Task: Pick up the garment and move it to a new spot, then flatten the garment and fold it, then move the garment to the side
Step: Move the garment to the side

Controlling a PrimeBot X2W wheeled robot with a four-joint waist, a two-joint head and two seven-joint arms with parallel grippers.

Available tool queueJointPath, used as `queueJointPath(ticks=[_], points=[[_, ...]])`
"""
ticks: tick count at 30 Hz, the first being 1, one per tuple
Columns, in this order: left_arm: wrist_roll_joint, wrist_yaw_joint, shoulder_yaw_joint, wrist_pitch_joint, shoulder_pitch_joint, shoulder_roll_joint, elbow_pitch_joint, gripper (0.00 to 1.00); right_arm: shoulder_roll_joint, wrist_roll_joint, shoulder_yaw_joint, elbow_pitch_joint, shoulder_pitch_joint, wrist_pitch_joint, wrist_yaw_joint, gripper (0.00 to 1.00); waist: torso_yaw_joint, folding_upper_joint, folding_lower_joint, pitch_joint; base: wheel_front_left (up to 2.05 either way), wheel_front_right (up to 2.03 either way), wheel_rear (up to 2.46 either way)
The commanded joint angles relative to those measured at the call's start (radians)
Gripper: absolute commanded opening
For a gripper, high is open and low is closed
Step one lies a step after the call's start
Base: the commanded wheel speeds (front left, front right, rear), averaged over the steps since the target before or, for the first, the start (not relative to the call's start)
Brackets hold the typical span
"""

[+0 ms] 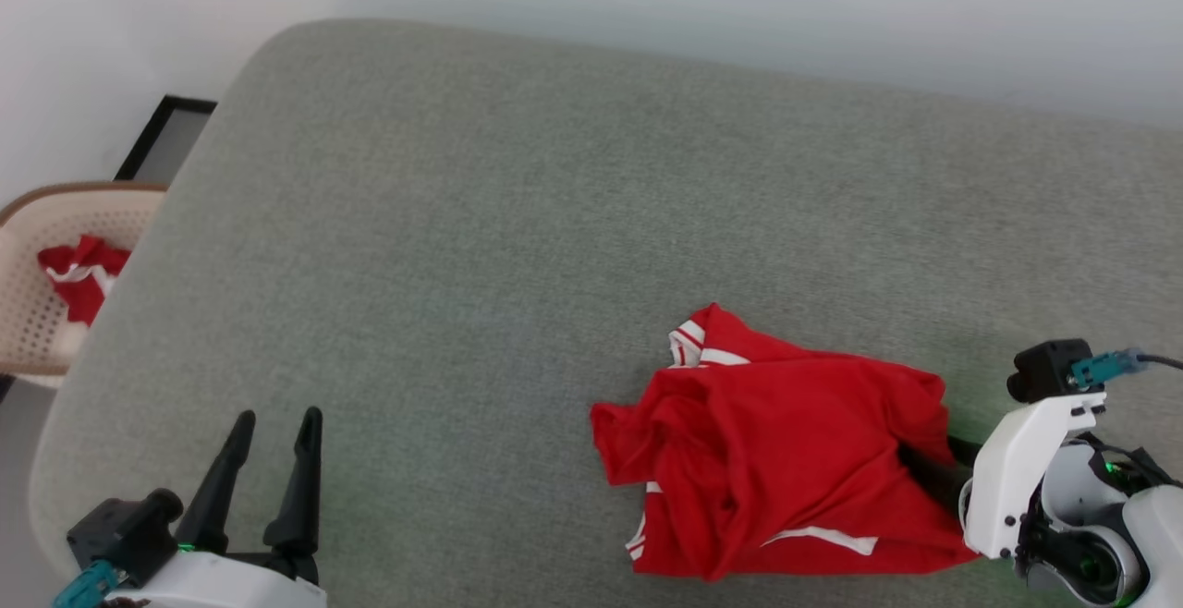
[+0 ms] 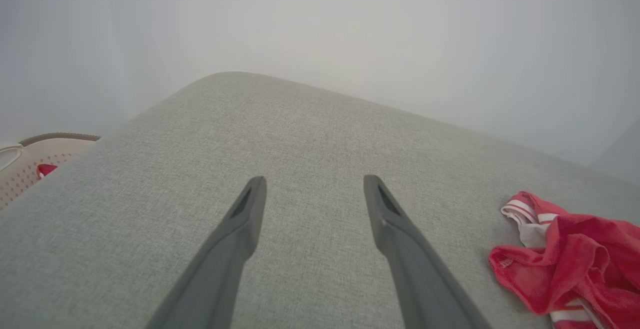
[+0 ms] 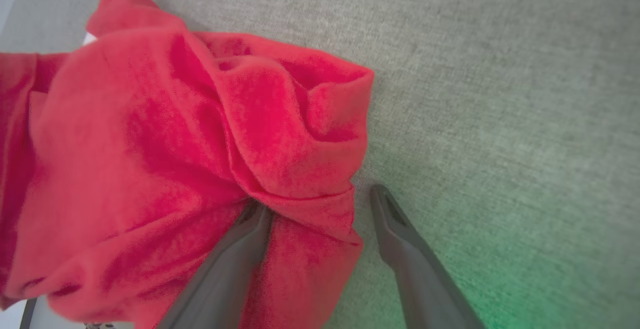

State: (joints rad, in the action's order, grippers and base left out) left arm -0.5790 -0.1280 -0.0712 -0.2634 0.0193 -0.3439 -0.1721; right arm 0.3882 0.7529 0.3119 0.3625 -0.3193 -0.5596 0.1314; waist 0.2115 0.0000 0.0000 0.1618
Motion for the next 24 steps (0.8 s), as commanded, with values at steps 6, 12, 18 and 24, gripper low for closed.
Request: queueJointPath(ticks=[6,12,18,24], points=[[-0.008,-0.004,0.000,-0.001,0.020,0.008,-0.009,1.00,-0.027,0.007,0.031,0.041,-0.006,-0.031,-0.002,0.00,0.020,0.0000,0.0000,0.022,0.00,0.00,0.00],[-0.001,-0.004,0.005,-0.001,0.028,0.005,-0.002,1.00,-0.002,-0.011,0.021,-0.009,-0.044,-0.030,-0.002,0.00,-0.008,0.0000,0.0000,0.025,0.00,0.00,0.00],[0.005,-0.004,-0.017,-0.001,0.055,-0.011,0.005,1.00,0.043,-0.039,-0.038,-0.057,-0.072,-0.040,-0.002,0.00,-0.056,0.0000,0.0000,0.032,0.00,0.00,0.00],[0.008,-0.004,-0.051,-0.001,0.104,-0.028,0.010,1.00,0.116,-0.083,-0.100,-0.093,-0.099,-0.057,-0.002,0.00,-0.114,0.0000,0.0000,0.050,0.00,0.00,0.00]])
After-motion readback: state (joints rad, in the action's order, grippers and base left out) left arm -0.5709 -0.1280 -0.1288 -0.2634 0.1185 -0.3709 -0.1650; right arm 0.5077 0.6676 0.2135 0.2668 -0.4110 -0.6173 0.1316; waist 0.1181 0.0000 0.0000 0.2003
